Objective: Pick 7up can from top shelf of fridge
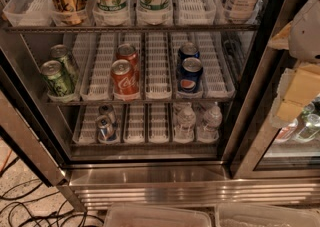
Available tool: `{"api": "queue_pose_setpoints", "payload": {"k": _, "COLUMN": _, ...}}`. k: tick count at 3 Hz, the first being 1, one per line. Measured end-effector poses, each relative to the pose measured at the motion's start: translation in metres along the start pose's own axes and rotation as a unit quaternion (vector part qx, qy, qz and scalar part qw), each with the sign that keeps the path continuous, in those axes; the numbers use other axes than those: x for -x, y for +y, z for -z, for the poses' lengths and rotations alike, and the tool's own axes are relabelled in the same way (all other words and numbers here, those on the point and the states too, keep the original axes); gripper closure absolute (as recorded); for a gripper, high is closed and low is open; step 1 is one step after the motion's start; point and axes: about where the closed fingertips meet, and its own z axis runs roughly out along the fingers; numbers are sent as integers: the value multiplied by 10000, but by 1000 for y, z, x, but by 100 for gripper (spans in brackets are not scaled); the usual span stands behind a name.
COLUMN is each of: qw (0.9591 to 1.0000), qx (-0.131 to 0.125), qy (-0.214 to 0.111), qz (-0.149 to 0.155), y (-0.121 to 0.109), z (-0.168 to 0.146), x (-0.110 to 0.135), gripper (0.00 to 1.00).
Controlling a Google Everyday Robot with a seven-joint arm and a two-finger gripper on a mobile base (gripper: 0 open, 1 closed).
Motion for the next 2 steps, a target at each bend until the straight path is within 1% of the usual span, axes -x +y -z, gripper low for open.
{"api": "queue_pose_setpoints", "payload": {"k": 1, "qw": 10000, "qx": -14, "qy": -7, "qz": 0, "y": 0, "z": 0, "x": 1, "gripper": 0}}
{"api": "queue_pose_setpoints", "payload": {"k": 2, "qw": 9999, "qx": 22, "qy": -57, "qz": -100, "y": 9, "z": -11, "x": 20, "gripper": 0}}
